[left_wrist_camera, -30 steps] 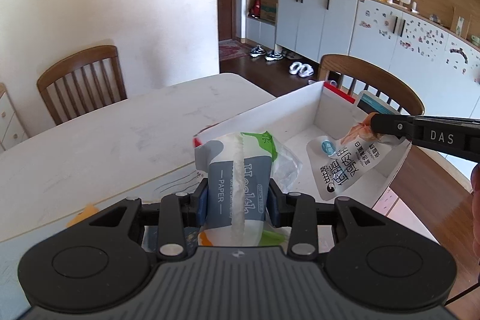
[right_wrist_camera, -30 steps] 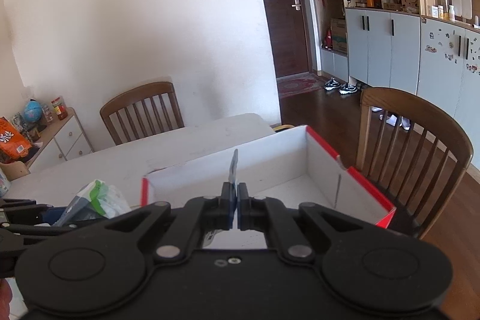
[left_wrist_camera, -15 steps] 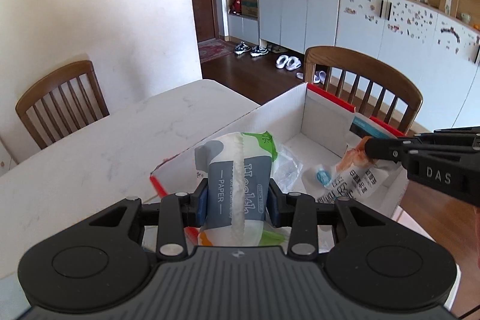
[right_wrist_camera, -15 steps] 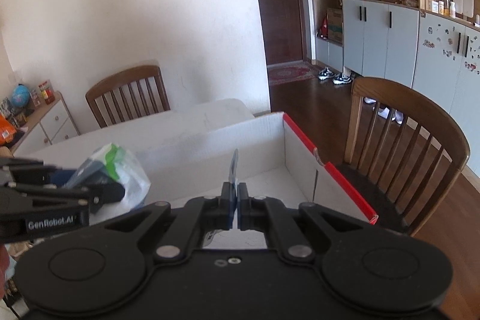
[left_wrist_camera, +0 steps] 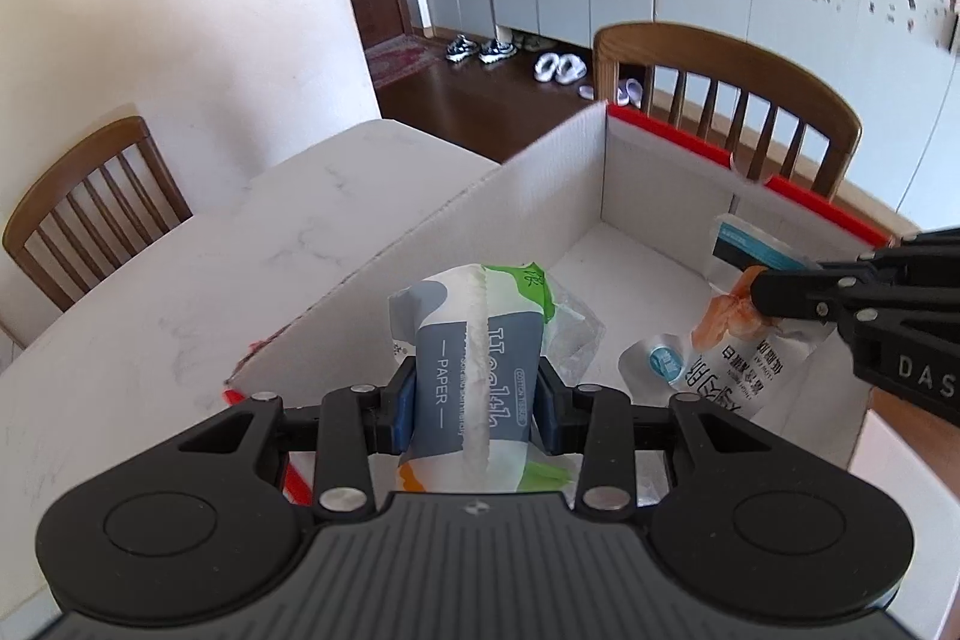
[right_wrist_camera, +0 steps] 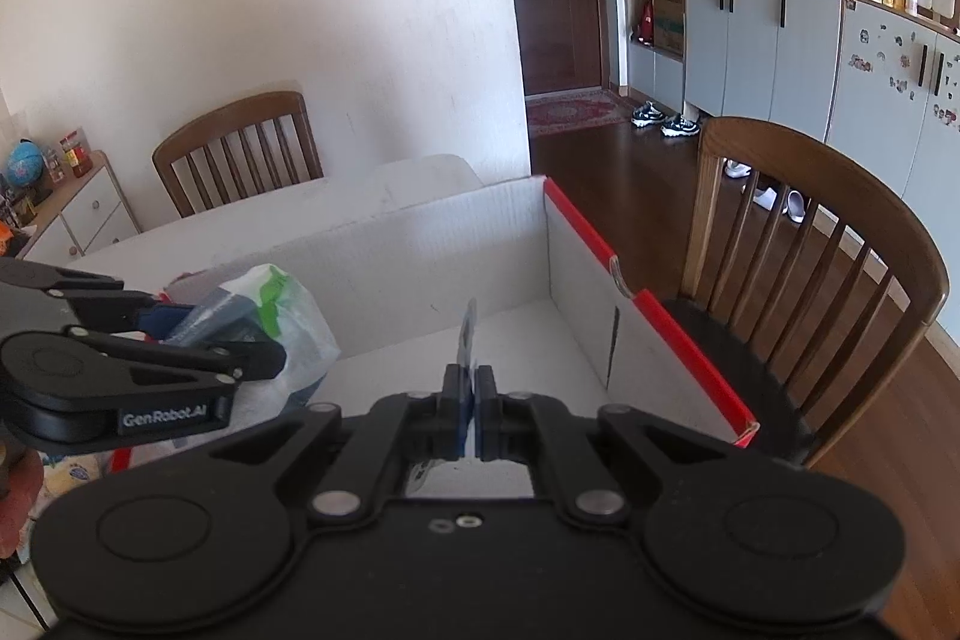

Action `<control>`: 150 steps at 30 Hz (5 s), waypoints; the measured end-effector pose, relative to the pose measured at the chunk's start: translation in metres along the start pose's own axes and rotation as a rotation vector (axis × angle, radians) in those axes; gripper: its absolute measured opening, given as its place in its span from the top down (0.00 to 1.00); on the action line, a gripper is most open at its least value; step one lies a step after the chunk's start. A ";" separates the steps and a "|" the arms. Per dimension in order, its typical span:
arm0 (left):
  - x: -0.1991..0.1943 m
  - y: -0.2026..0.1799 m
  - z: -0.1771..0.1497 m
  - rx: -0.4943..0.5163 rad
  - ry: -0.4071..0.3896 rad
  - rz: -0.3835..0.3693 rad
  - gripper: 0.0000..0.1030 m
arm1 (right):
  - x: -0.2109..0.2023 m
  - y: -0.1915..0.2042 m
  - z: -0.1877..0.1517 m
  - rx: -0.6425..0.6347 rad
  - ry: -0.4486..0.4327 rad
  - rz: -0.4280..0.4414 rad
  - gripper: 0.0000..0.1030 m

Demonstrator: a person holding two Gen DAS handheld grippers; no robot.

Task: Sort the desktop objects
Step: 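Carry the tissue pack and white pouch into the red shoebox with both tools, then open both tools to release the tissue pack and pouch in the box, then withdraw both tools from the box back over the placemat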

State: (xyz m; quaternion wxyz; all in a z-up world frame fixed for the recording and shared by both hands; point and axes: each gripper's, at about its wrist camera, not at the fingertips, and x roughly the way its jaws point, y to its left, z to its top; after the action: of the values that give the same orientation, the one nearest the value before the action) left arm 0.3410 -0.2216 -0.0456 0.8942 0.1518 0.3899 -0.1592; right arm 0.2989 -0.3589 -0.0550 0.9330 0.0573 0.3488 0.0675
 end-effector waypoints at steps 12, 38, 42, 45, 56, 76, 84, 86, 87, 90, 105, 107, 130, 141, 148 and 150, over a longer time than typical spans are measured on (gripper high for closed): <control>0.035 -0.005 -0.003 0.011 0.074 -0.004 0.64 | 0.033 -0.014 -0.006 0.011 0.118 0.011 0.99; 0.071 -0.006 -0.002 0.040 0.291 -0.037 0.60 | 0.062 0.002 -0.004 -0.214 0.273 -0.019 0.92; 0.070 -0.005 -0.002 0.037 0.310 -0.041 0.56 | 0.061 0.005 -0.008 -0.252 0.281 -0.029 0.84; 0.068 -0.005 -0.003 0.040 0.312 -0.040 0.50 | 0.060 0.005 -0.007 -0.265 0.278 -0.023 0.74; 0.057 -0.006 -0.005 0.039 0.276 -0.017 0.23 | 0.046 0.010 -0.008 -0.288 0.245 -0.003 0.64; 0.023 -0.011 -0.001 0.006 0.159 -0.015 0.03 | 0.002 0.017 -0.007 -0.288 0.116 0.084 0.30; 0.004 -0.005 -0.006 -0.032 0.110 -0.044 0.02 | -0.017 0.022 -0.011 -0.271 0.104 0.088 0.24; -0.004 -0.003 -0.008 -0.037 0.097 -0.054 0.02 | -0.021 0.023 -0.013 -0.259 0.102 0.084 0.24; -0.008 -0.002 -0.009 -0.039 0.090 -0.058 0.02 | -0.023 0.025 -0.014 -0.254 0.101 0.081 0.23; -0.020 0.000 -0.012 -0.036 0.071 -0.070 0.02 | -0.031 0.029 -0.018 -0.235 0.098 0.071 0.22; -0.079 0.026 -0.041 -0.023 -0.019 -0.071 0.02 | -0.056 0.059 -0.028 -0.139 0.068 0.013 0.20; -0.087 0.032 -0.046 -0.028 -0.029 -0.077 0.02 | -0.058 0.065 -0.031 -0.130 0.069 0.007 0.20; -0.155 0.091 -0.104 -0.093 -0.114 -0.069 0.02 | -0.073 0.151 -0.054 -0.131 0.067 0.001 0.20; -0.181 0.122 -0.131 -0.125 -0.150 -0.029 0.02 | -0.073 0.186 -0.061 -0.151 0.062 0.028 0.20; -0.188 0.141 -0.153 -0.155 -0.150 -0.007 0.02 | -0.068 0.207 -0.067 -0.175 0.069 0.049 0.20; -0.190 0.146 -0.161 -0.157 -0.159 0.012 0.02 | -0.066 0.213 -0.069 -0.175 0.071 0.057 0.20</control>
State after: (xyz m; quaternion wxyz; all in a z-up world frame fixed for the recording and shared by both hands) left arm 0.1729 0.0052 0.0124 0.9324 0.0708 0.3280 -0.1343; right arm 0.1862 -0.1559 -0.0313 0.9192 -0.0171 0.3727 0.1264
